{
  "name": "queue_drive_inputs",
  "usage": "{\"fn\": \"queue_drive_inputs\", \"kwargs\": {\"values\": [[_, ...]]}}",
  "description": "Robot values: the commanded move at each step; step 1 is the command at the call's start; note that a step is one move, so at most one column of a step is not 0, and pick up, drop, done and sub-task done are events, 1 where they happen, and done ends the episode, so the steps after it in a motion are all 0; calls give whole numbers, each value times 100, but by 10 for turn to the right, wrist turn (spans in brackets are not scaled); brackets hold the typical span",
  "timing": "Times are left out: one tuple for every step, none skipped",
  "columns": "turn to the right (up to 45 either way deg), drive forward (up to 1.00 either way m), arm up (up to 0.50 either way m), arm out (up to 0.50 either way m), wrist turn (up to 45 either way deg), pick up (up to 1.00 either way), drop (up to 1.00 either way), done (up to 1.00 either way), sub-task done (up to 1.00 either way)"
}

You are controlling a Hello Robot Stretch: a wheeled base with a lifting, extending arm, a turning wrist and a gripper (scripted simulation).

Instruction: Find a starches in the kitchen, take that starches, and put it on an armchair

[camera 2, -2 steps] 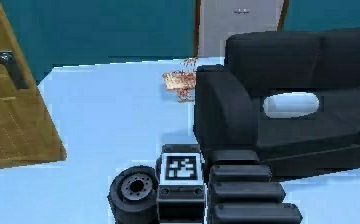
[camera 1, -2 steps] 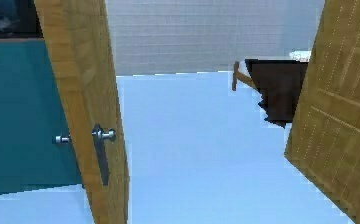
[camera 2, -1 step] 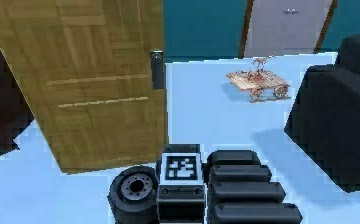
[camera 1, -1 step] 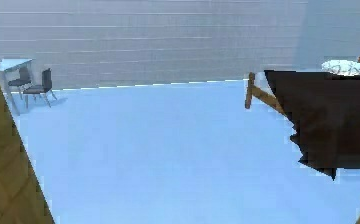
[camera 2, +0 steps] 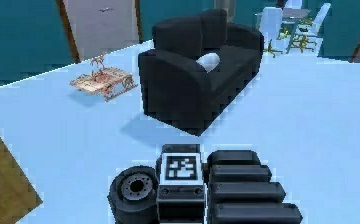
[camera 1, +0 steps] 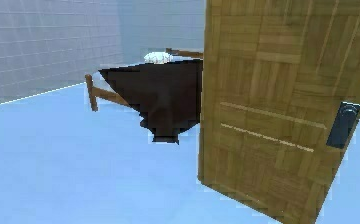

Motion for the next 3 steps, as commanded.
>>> {"fn": "queue_drive_inputs", "kwargs": {"values": [[90,0,0,0,0,0,0,0,0],[0,5,0,0,0,0,0,0,0],[-450,0,0,0,0,0,0,0,0]]}}
